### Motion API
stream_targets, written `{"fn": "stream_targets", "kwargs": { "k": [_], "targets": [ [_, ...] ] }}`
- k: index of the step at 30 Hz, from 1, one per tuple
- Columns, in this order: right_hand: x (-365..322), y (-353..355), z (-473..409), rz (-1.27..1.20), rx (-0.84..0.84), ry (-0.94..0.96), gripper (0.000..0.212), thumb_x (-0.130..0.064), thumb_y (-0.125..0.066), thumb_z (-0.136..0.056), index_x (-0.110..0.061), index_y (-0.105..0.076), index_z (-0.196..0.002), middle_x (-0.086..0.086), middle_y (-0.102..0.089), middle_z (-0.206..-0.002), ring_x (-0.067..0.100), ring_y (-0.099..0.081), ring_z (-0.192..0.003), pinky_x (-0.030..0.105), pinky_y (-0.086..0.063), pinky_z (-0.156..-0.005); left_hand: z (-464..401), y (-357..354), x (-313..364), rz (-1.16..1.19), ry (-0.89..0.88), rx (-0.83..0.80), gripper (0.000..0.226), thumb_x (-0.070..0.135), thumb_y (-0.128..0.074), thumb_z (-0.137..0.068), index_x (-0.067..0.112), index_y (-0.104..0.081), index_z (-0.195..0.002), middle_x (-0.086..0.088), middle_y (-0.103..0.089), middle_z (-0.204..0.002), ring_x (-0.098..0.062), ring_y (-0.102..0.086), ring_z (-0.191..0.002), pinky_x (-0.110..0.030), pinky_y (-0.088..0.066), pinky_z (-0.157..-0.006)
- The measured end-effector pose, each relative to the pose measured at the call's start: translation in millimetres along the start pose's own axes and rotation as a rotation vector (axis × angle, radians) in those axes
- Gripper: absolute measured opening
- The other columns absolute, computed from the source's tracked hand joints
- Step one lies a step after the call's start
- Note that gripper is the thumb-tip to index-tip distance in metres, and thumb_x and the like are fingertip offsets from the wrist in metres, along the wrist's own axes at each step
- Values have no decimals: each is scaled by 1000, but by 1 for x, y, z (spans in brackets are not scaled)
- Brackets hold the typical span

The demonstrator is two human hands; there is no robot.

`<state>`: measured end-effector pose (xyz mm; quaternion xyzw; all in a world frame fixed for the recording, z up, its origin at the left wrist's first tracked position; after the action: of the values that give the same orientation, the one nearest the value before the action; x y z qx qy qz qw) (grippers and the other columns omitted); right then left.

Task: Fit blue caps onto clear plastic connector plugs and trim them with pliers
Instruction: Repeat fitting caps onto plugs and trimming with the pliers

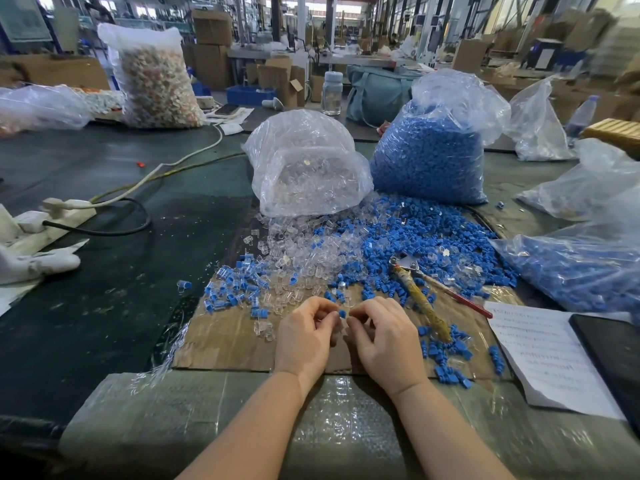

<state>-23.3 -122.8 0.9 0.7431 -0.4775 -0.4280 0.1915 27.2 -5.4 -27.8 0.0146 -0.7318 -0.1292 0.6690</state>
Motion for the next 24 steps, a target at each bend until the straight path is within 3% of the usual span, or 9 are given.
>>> {"fn": "stream_targets", "kwargs": {
  "k": [7, 15, 24],
  "targets": [
    [1, 0, 0, -44, -15, 24, 26, -10, -76, -75, -13, -71, -101, -2, -61, -86, 17, -58, -81, 27, -50, -73, 0, 2, 0, 16, -11, 8, 28, 9, -61, -88, 36, -60, -80, 6, -67, -71, -8, -65, -62, -22, -55, -61],
    [3, -1, -1, -76, 12, 49, 20, -14, -76, -75, -15, -74, -95, -1, -60, -83, 19, -58, -78, 34, -54, -66, 0, 1, 2, -37, -30, -3, 28, 9, -62, -87, 35, -63, -77, 4, -68, -69, -11, -64, -60, -28, -57, -63],
    [2, -3, -1, -50, 16, 41, 23, -9, -79, -72, -11, -72, -94, 1, -62, -85, 21, -60, -81, 34, -52, -73, -3, 1, -1, -33, -14, 22, 28, 9, -67, -83, 34, -62, -70, 7, -64, -64, -13, -62, -61, -29, -56, -63]
  ]
}}
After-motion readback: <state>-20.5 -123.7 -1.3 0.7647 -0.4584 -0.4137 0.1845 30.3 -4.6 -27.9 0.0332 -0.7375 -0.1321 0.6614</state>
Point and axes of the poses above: each hand's wrist, its own z-axis away from the middle knuckle, its own y-axis out of the back of the hand, x = y × z, the point moved 4 cm from there along -z, towards the middle knuckle
